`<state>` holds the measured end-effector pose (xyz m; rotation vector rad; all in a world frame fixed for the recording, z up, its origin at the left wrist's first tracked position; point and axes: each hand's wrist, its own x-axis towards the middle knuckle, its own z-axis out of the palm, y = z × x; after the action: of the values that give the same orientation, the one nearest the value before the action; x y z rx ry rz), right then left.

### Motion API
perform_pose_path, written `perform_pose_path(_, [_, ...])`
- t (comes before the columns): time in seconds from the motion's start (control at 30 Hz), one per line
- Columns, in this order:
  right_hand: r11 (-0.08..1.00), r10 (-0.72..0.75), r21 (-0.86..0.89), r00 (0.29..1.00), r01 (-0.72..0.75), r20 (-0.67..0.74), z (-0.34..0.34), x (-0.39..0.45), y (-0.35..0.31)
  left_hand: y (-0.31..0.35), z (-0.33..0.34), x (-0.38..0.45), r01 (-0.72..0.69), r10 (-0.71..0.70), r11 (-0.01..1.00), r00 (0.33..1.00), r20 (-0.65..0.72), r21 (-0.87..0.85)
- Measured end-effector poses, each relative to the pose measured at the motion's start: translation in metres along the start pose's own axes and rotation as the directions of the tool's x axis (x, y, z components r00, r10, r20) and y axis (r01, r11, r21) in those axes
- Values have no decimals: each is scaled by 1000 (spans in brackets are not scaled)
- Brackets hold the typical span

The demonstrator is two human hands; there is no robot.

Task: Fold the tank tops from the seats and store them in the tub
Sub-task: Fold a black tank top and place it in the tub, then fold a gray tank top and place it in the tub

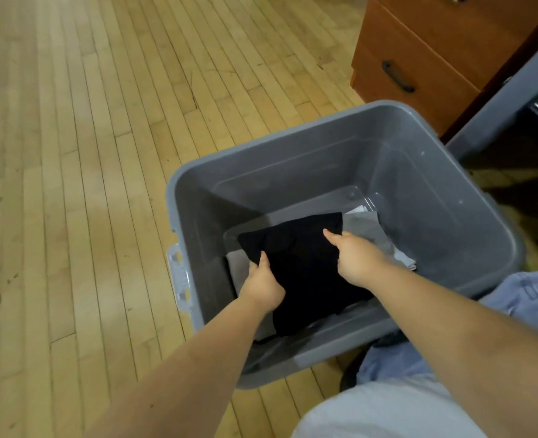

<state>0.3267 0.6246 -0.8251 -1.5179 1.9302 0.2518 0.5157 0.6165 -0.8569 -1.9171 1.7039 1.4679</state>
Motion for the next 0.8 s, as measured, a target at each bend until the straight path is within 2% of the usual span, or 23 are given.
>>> perform_pose_path(0.1, [1000, -21, 11, 999, 21, 30, 5, 2, -14, -8, -6, -2, 55, -56, 994, 998, 3, 92])
perform_pose_path(0.2, [997, -71, -2, 994, 71, 85, 18, 1, -27, -11, -12, 2, 198, -197, 980, 977, -83, 3])
perform_pose_path(0.23, [997, -79, -15, 990, 81, 117, 22, 1, -31, -9, -14, 4, 196, -190, 979, 978, -88, 59])
perform_pose_path(0.3, [996, -73, -42, 981, 82, 180, 27, 0, -35, -11, -10, 6, 180, -174, 942, 984, -46, 284])
perform_pose_path(0.4, [996, -73, -35, 979, 81, 193, 26, -1, -37, -13, -10, 3, 191, -172, 934, 981, -90, 301])
perform_pose_path(0.5, [991, -102, -70, 984, 113, 147, 18, -4, -36, -5, -12, -2, 87, -86, 941, 996, -18, 328])
perform_pose_path(0.63, [974, -148, -158, 985, 160, 86, -4, -15, -33, 23, -13, -4, -62, 86, 941, 994, -59, 334])
perform_pose_path(0.8, [954, -175, -249, 985, 168, -4, -53, -36, -14, 90, -26, -21, -248, 330, 843, 940, -93, 478])
